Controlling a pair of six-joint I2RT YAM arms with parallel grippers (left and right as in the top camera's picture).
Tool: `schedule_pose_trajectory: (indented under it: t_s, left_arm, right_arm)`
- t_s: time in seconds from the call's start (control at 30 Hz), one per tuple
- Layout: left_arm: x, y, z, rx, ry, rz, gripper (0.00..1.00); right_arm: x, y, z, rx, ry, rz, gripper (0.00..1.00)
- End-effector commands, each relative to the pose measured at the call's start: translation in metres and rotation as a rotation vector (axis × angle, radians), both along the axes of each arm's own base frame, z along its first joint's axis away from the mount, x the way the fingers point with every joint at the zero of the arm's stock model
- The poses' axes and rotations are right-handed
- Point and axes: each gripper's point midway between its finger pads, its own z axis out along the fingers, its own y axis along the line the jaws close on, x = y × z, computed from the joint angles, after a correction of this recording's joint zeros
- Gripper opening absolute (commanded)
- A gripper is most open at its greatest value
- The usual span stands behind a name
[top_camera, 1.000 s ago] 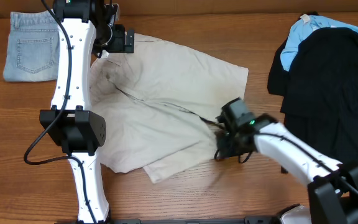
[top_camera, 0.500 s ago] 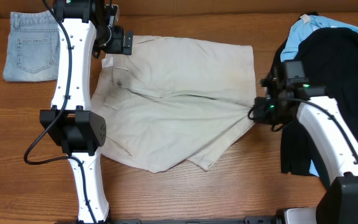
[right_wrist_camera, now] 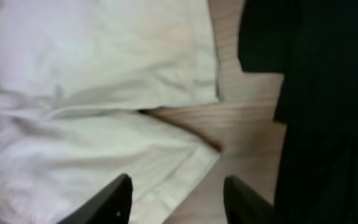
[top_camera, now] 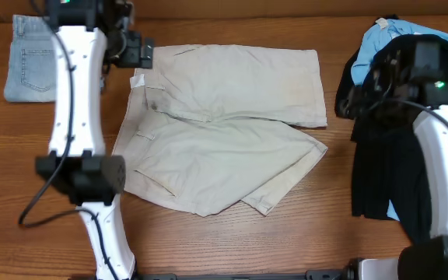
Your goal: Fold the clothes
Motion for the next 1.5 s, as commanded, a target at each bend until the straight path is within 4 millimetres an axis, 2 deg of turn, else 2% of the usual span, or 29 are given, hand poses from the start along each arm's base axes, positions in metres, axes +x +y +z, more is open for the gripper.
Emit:
schedule_pose_trajectory:
  t_s: [0.0,0.13,0.27,0.33,0.43,0.53,0.6,0.7,0.9,1.0,1.1,1.23,1.33,1.47]
  left_arm:
    - [-0.033,0.012,0.075,-0.006,-0.161,0.119,1.0]
    - [-0.057,0.013,0.094,-0.024,-0.178,0.166,1.0]
    - [-0.08,0.013,0.098,-0.053,-0.164,0.245,1.0]
    - [-0.095,0.019,0.093,-0.042,-0.139,0.316,1.0]
    - [-0.125,0.035,0.077,0.013,-0.082,0.46,1.0]
    - [-0.161,0.054,0.052,0.097,-0.017,0.618,1.0]
    - [-0.177,0.06,0.032,0.125,0.01,0.694,1.0]
    - [-0.188,0.063,-0.003,0.114,0.032,0.774,1.0]
    - [-0.198,0.063,-0.088,0.032,0.136,0.883,0.96]
    - [-0.202,0.063,-0.125,-0.014,0.165,0.939,0.9]
    - [-0.212,0.067,-0.156,-0.027,0.18,1.024,0.84]
    - [-0.219,0.072,-0.189,-0.048,0.159,1.104,0.81]
    - [-0.217,0.073,-0.204,-0.068,0.121,1.127,0.75]
    - [-0.209,0.074,-0.217,-0.096,0.06,1.128,0.73]
  right_arm:
    - [-0.003,0.015,0.047,0.062,-0.083,0.037,0.52]
    - [-0.03,0.031,0.07,0.087,-0.117,0.076,0.52]
    - [-0.07,0.05,0.08,0.084,-0.126,0.109,0.53]
    - [-0.086,0.055,0.075,0.074,-0.106,0.087,0.54]
    - [-0.108,0.054,0.055,0.04,-0.048,0.0,0.6]
    - [-0.125,0.054,0.029,0.031,0.004,-0.053,0.69]
    - [-0.13,0.059,0.013,0.057,0.027,-0.056,0.78]
    - [-0.132,0.066,-0.002,0.11,0.077,-0.085,1.0]
    - [-0.129,0.079,-0.018,0.17,0.131,-0.057,1.0]
    - [-0.128,0.079,-0.025,0.164,0.154,-0.053,1.0]
    - [-0.128,0.08,-0.034,0.159,0.183,-0.055,0.95]
    - [-0.126,0.077,-0.053,0.131,0.213,-0.067,0.88]
    - [-0.127,0.08,-0.07,0.124,0.237,-0.058,0.8]
    - [-0.13,0.083,-0.09,0.091,0.276,-0.07,0.78]
